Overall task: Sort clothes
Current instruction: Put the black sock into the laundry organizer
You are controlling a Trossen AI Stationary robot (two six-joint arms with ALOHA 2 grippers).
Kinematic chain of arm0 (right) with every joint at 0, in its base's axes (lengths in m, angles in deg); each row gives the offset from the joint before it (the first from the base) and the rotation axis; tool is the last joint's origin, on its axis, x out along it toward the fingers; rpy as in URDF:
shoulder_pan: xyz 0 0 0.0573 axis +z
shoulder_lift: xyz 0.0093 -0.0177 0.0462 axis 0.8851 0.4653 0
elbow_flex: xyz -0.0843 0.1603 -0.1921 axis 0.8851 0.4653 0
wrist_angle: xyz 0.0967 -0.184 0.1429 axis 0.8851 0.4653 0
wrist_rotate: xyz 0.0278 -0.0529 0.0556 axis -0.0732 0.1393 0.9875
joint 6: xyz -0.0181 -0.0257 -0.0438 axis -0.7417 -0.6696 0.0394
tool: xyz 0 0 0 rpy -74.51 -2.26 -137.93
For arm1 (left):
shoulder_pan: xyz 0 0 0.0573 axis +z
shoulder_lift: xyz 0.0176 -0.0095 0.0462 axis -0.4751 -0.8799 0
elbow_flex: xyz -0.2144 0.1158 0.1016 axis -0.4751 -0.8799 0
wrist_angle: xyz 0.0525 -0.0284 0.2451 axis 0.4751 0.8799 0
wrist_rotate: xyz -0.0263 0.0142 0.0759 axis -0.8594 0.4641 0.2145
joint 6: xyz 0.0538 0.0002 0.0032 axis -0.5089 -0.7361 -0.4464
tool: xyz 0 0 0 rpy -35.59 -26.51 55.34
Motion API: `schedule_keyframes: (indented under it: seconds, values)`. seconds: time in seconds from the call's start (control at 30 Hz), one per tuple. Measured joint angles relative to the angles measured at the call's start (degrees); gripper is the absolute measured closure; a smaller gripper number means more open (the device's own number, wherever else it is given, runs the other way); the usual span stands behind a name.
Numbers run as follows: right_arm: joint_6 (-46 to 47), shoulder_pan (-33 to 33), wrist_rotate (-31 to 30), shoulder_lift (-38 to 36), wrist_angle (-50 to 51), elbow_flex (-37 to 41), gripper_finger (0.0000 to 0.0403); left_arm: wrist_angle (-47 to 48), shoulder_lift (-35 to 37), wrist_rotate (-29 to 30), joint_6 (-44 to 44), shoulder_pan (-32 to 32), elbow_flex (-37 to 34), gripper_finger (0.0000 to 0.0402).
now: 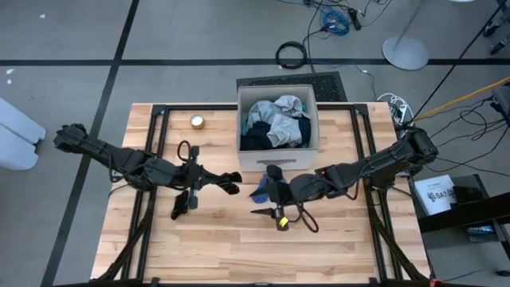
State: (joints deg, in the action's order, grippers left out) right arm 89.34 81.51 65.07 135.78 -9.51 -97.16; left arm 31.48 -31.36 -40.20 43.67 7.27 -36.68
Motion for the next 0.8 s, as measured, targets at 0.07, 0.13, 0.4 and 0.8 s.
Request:
schedule_keyframes:
  seconds: [0.07,0.13,0.4,0.8]
  values:
    - [-1.13,0.00,-0.18,0.79,-3.03,-0.07,0.0188,-0.35,0.00,0.00,-0.54,-0.02,0.00,0.0400]
    - [-2.78,-0.19,-2.17,2.16,-6.03,-0.07,0.0188,-1.54,0.00,0.02,-0.54,-0.02,0.00,0.0400]
    - [-8.85,-0.81,-13.31,6.06,-16.10,-0.04,0.0188,-1.31,0.00,0.02,-0.50,-0.04,0.00,0.0397]
    - [-15.34,-2.04,-13.28,7.90,-29.01,-0.07,0.0188,-1.00,-0.28,0.00,-0.52,-0.04,-0.02,0.0393]
